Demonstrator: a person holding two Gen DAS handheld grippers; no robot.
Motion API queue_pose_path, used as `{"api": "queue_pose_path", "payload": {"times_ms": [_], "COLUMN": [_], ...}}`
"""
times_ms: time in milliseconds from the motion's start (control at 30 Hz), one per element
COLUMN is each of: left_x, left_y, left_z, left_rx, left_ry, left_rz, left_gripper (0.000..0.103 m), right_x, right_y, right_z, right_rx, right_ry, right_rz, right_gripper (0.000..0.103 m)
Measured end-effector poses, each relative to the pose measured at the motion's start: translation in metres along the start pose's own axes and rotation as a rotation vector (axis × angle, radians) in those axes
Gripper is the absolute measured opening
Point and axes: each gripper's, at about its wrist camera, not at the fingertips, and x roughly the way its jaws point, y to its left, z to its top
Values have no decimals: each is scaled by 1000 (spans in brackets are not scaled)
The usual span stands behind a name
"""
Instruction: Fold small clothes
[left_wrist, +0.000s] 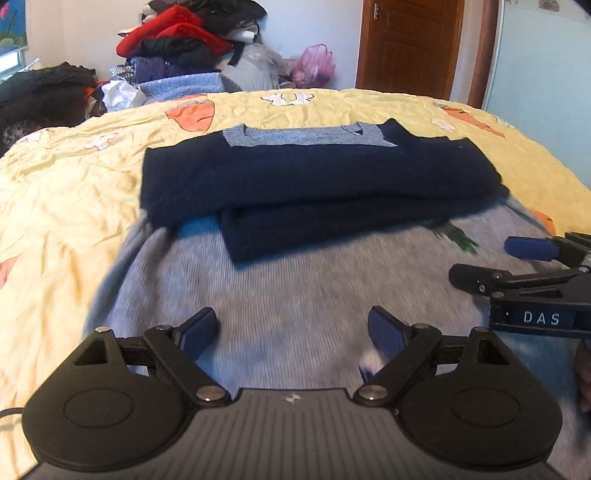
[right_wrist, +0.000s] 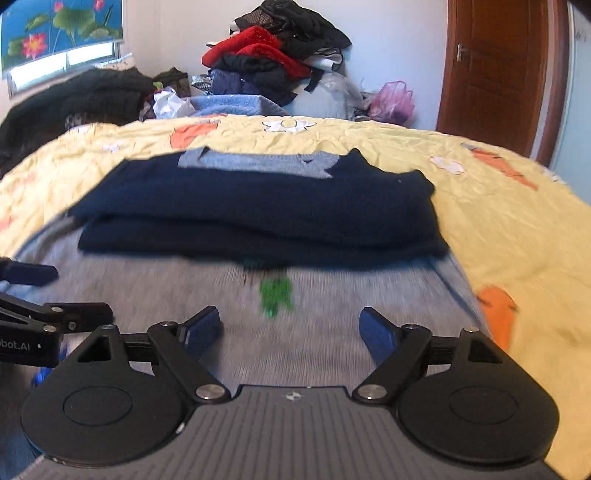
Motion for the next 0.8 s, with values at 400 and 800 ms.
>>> {"api": "queue_pose_path", "payload": {"times_ms": [400, 800], "left_x": [-46, -53], "left_y": [-11, -9], "left_z": [-56, -69], "left_rx": [2, -10], "left_ry": [-2, -46], "left_rz": [50, 38], "left_gripper": [103, 103], "right_x": [-61, -73], "right_y": [14, 19], "right_z": [-52, -68], "right_rx": [39, 20], "right_ry": [-4, 9], "right_rz": [-37, -34], "right_gripper": [100, 103]}}
